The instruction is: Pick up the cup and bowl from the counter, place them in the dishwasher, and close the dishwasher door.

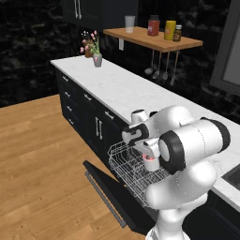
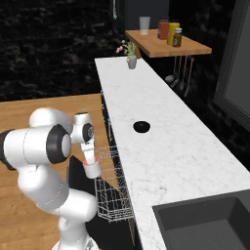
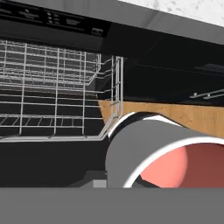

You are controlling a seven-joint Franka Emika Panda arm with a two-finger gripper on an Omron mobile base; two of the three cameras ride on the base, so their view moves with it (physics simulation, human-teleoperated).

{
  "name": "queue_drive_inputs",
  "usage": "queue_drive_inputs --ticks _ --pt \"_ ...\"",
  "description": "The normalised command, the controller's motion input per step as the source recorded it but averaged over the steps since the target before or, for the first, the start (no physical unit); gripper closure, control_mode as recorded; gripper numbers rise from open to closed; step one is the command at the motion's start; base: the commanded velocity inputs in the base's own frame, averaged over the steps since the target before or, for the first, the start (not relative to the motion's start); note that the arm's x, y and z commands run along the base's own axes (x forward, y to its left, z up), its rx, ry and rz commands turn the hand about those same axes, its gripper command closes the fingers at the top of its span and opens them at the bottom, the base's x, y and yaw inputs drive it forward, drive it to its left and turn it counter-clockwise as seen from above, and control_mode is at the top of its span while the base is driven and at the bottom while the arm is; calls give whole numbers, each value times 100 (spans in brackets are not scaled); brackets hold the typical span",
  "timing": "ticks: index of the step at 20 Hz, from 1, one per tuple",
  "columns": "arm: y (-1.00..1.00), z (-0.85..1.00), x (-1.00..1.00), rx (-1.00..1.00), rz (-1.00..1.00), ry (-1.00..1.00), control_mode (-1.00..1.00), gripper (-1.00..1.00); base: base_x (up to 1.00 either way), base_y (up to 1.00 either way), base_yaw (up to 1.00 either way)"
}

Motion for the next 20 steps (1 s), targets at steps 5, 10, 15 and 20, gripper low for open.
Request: queue_drive_inputs --ticks 5,10,15,20 --pt "1 -24 16 -5 0 1 -100 100 0 0 0" --pt "0 -32 8 -6 0 4 -100 100 0 0 0" --pt "0 -25 7 -3 0 2 -100 100 0 0 0" --pt "0 -27 13 -2 0 2 -100 100 0 0 0"
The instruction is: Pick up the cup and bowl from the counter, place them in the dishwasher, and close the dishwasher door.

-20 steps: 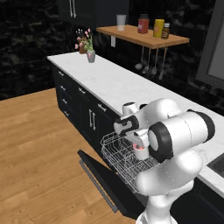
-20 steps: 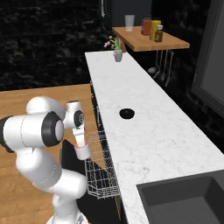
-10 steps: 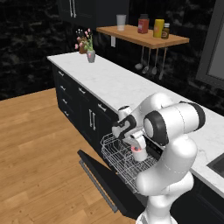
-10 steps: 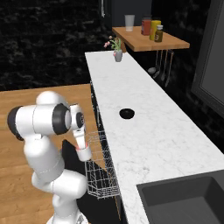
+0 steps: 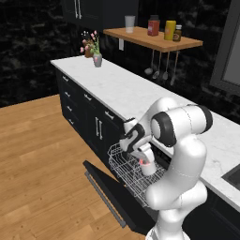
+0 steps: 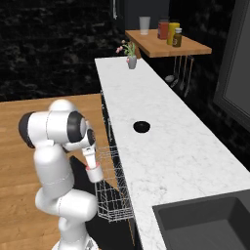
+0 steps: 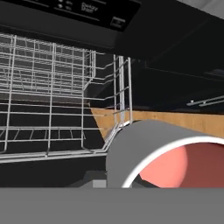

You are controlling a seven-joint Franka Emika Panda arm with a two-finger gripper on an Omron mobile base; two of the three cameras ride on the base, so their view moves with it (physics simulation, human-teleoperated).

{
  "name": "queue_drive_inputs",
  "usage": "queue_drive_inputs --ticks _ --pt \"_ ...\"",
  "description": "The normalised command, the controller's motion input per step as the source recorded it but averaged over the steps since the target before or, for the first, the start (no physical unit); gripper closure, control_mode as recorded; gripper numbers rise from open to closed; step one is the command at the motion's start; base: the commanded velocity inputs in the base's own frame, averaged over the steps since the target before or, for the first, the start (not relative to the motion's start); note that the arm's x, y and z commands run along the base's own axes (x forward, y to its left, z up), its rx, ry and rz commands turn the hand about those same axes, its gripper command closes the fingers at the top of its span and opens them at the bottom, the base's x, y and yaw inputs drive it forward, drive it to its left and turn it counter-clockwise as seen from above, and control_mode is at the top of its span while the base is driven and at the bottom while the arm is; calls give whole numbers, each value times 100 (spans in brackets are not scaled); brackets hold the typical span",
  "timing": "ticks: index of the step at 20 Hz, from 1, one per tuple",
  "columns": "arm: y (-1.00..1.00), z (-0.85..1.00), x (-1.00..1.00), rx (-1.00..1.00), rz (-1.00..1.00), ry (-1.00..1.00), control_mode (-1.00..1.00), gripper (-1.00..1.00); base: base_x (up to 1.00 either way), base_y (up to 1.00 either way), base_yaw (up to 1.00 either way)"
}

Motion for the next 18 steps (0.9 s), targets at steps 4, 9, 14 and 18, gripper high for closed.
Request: queue_drive_inputs --ticks 4,9,14,18 --pt "0 -25 17 -1 0 3 -100 100 0 0 0" --pt "-3 -16 21 -1 -1 3 -100 100 0 0 0" --pt "-1 -14 21 0 -2 4 -100 100 0 0 0" --pt "-4 -16 22 -1 -2 5 -100 100 0 0 0"
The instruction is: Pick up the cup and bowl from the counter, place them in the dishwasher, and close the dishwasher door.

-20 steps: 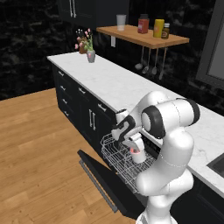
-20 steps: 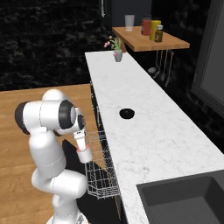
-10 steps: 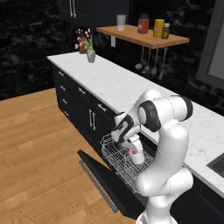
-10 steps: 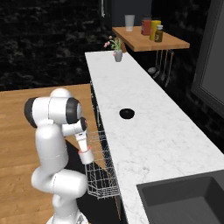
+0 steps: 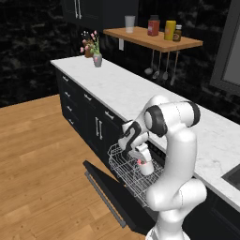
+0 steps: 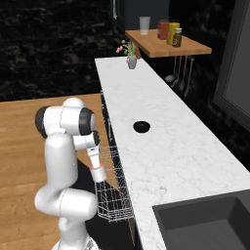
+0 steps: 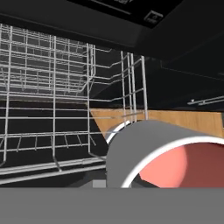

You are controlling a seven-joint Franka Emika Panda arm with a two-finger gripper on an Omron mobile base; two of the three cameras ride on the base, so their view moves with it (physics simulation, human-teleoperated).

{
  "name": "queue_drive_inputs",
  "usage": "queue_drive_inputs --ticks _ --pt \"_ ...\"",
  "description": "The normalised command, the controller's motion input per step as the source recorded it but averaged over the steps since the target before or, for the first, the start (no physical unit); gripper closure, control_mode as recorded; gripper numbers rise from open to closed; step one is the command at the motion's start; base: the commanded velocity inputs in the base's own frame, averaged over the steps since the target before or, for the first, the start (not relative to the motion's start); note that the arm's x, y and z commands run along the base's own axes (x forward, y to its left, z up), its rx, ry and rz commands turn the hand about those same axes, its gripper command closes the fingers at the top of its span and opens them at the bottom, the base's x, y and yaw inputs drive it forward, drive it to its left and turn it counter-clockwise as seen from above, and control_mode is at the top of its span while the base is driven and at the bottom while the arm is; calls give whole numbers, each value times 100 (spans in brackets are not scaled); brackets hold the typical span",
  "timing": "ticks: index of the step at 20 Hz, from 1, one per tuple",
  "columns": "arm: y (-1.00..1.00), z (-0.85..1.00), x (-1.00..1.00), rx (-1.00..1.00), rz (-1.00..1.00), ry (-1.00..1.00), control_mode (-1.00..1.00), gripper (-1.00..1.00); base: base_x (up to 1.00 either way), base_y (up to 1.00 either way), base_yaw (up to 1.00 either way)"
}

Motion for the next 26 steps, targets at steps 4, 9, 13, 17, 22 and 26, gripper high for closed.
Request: queue_drive_inputs --ticks 4,9,13,17,22,26 --pt "-11 -19 25 0 -2 4 -100 100 0 0 0" --pt "0 -35 19 -1 0 5 -100 100 0 0 0" --pt "0 -29 22 -1 -1 6 -100 100 0 0 0" --pt "-2 -22 25 -1 -2 6 -100 100 0 0 0" --pt "-7 -26 24 0 -1 5 -100 100 0 0 0" --pt "-1 -36 19 -1 0 5 -100 100 0 0 0"
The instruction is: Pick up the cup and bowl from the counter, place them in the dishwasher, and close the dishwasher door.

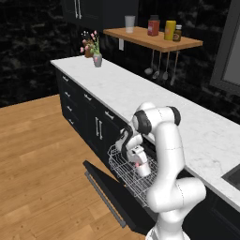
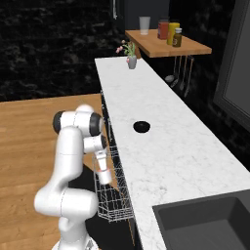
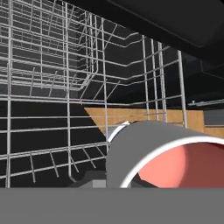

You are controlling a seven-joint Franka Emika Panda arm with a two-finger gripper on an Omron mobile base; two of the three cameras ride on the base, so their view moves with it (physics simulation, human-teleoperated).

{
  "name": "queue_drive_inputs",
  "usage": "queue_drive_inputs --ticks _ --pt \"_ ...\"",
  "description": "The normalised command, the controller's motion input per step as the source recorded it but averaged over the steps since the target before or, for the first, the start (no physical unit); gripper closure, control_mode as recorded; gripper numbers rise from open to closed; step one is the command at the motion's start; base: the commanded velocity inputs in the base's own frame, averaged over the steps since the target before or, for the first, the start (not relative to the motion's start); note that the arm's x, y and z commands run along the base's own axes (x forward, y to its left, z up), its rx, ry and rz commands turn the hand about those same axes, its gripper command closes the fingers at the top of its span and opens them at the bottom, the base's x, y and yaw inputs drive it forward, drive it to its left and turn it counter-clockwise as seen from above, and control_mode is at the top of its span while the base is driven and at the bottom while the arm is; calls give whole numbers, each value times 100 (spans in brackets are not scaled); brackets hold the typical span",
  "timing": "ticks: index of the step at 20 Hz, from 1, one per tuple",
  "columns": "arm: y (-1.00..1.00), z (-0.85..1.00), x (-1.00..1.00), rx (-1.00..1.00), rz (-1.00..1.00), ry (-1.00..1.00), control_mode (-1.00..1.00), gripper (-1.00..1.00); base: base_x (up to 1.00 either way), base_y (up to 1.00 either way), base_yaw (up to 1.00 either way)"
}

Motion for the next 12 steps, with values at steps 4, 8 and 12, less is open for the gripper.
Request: queue_drive_inputs --ticks 4,8,12 --pt "0 -43 22 -1 0 3 -100 100 0 0 0" --pt "0 -42 17 -1 0 2 -100 100 0 0 0" --pt "0 -48 11 -1 0 0 -100 100 0 0 0"
